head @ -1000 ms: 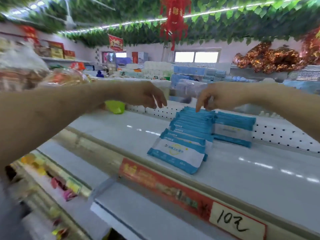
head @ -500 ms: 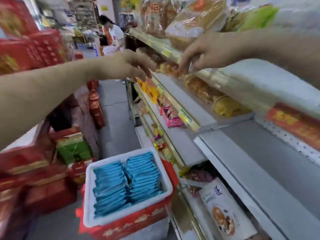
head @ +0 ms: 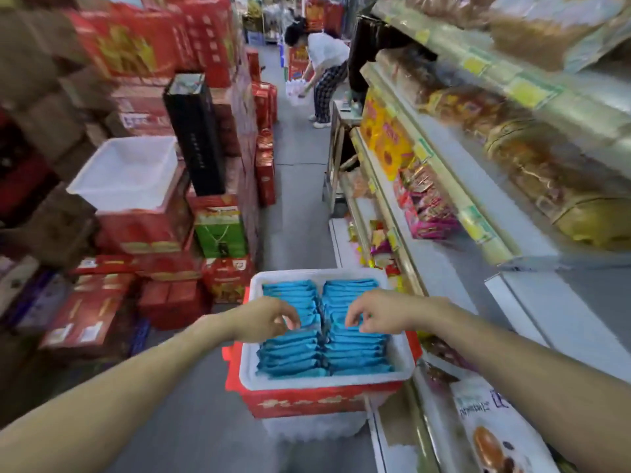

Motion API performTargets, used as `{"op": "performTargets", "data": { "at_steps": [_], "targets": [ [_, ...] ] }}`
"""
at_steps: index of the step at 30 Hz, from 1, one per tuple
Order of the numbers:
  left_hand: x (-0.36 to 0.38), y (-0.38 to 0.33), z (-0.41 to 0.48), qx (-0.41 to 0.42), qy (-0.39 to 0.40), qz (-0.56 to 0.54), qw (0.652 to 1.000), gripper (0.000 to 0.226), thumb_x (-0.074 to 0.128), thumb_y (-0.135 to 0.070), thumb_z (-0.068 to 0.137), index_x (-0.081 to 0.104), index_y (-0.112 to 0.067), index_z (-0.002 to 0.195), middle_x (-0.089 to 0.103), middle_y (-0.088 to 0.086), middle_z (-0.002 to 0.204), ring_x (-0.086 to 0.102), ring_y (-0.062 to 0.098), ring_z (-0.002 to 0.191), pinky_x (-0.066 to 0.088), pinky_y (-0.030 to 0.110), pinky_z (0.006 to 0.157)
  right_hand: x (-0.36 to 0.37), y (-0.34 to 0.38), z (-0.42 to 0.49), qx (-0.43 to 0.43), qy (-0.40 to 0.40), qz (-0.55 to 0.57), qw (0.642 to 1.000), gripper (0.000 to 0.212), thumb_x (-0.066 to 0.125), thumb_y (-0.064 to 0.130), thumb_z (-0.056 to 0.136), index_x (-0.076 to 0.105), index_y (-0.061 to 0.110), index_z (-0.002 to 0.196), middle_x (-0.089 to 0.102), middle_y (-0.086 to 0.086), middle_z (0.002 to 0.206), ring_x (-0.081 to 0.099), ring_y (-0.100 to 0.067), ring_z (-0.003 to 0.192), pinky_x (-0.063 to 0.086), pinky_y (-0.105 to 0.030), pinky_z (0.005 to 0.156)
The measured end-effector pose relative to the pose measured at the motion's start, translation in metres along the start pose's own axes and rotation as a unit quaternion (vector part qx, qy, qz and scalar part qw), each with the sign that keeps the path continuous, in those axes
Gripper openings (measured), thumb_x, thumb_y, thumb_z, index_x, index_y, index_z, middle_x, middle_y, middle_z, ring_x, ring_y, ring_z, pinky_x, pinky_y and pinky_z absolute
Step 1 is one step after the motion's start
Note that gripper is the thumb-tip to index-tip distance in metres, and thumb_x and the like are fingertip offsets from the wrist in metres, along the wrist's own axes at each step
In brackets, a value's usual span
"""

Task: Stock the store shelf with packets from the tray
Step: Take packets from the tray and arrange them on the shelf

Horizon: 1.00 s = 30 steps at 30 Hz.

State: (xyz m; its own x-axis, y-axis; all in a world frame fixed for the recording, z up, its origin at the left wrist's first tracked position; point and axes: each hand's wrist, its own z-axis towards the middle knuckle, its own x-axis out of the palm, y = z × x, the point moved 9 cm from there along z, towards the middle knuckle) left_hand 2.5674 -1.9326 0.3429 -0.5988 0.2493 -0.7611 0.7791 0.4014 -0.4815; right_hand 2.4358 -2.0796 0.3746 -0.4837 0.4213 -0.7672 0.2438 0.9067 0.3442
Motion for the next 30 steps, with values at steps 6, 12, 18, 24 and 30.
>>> {"op": "performTargets", "data": {
  "at_steps": [6,12,18,24,30],
  "targets": [
    [0.027,0.021,0.009,-0.013,0.000,0.049,0.999,0.041,0.056,-0.012,0.098,0.065,-0.024,0.136,0.064,0.000,0.135,0.062,0.022,0.120,0.049,0.035,0.103,0.027,-0.015,0.027,0.008,-0.038,0.079,0.996,0.032,0.059,0.016,0.099,0.072,0.028,0.125,0.070,0.012,0.126,0.062,-0.001,0.100,0.044,-0.010,0.080],
    [0.040,0.019,0.018,0.035,0.045,0.066,0.996,0.047,0.047,-0.006,0.102,0.063,-0.035,0.135,0.063,-0.007,0.142,0.060,0.018,0.125,0.048,0.038,0.109,0.025,-0.031,0.028,0.036,-0.068,0.133,0.988,0.029,0.061,0.018,0.098,0.073,0.035,0.118,0.070,0.021,0.116,0.064,0.001,0.104,0.053,-0.023,0.092],
    [0.046,0.016,0.035,0.063,0.071,0.131,0.987,0.047,0.056,-0.006,0.099,0.064,-0.030,0.138,0.061,-0.001,0.140,0.058,0.024,0.126,0.045,0.037,0.111,0.035,-0.046,0.024,0.056,-0.076,0.147,0.985,0.029,0.062,0.018,0.097,0.073,0.041,0.111,0.068,0.026,0.109,0.063,0.005,0.100,0.050,-0.015,0.083],
    [0.051,0.000,0.041,0.107,0.071,0.192,0.973,0.044,0.059,-0.006,0.097,0.066,-0.024,0.136,0.061,0.006,0.126,0.062,0.031,0.112,0.048,0.038,0.099,0.048,-0.047,0.024,0.062,-0.071,0.173,0.980,0.029,0.062,0.016,0.097,0.074,0.038,0.113,0.070,0.024,0.109,0.064,0.004,0.101,0.052,-0.016,0.086],
    [0.024,-0.005,0.028,0.109,0.088,0.211,0.967,0.044,0.054,-0.005,0.100,0.065,-0.028,0.136,0.056,0.004,0.129,0.058,0.030,0.116,0.049,0.046,0.102,0.038,-0.037,0.033,0.046,-0.074,0.160,0.983,0.031,0.061,0.018,0.097,0.073,0.045,0.108,0.069,0.025,0.108,0.064,0.004,0.102,0.054,-0.020,0.089]
  ]
}}
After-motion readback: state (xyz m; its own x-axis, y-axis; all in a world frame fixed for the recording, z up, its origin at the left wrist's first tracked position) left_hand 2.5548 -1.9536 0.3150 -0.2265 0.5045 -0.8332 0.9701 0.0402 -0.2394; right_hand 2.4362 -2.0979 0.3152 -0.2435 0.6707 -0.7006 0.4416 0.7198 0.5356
